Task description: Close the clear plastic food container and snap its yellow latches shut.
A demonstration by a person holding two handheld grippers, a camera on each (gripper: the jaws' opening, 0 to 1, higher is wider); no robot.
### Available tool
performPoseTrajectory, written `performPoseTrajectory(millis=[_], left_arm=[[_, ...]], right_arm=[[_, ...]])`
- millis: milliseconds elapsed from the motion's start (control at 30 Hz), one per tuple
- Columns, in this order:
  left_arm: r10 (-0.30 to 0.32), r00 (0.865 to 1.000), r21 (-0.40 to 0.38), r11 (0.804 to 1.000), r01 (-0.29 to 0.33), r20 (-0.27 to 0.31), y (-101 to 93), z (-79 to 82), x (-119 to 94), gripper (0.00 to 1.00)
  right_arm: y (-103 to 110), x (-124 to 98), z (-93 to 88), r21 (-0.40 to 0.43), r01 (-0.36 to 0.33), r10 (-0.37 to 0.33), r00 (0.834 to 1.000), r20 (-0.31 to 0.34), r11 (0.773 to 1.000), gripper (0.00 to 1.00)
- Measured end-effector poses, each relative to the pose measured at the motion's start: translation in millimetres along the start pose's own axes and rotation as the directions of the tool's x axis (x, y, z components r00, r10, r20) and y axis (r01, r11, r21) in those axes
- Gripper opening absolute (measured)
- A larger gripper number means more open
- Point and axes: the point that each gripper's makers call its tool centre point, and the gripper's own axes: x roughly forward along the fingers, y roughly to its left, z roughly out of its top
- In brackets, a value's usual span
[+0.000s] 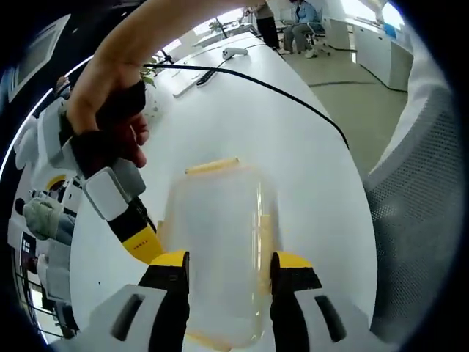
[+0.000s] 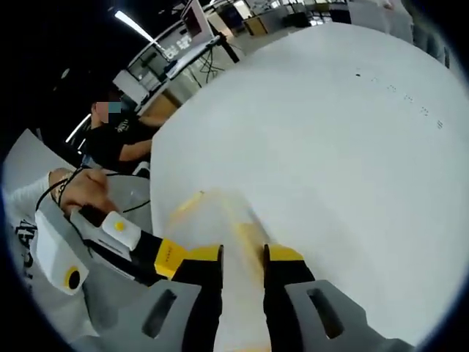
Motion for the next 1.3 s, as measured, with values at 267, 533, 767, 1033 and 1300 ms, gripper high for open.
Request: performPoseTrajectory(millis=[267, 533, 767, 1033, 1300], left_arm=[[0.022, 1.0, 0.019, 1.0, -0.022, -0.014, -0.3, -0.7, 1.7, 0.39], [0.024, 1.0, 0.017, 1.0, -0.024, -0.012, -0.5, -0.5, 2.5, 0.39], [0.031, 0.999, 0.015, 0.999, -0.031, -0.015, -0.4, -0.6, 3.2, 0.39], [0.032, 0.999, 0.021, 0.999, -0.032, -0.005, -0.8, -0.4, 2.3, 0.39], [0.055, 0.998, 0.028, 0.998, -0.054, -0.028, -0.4, 0.8, 3.4, 0.4]], right_arm=[[1.8, 1.0, 0.7, 0.003, 0.001, -0.001, 1.0, -0.024, 1.0, 0.16], [-0.4, 0.8, 0.0, 0.03, -0.009, 0.011, 0.999, -0.043, 1.0, 0.15], [-0.3, 1.4, -0.5, 0.063, -0.012, 0.016, 0.997, -0.071, 0.998, 0.14], [0.2, 2.0, -2.9, 0.084, -0.04, 0.047, 0.995, -0.087, 0.996, 0.14], [1.0, 0.3, 0.2, 0.005, 0.024, -0.023, 0.99, -0.14, 1.0, 0.15]])
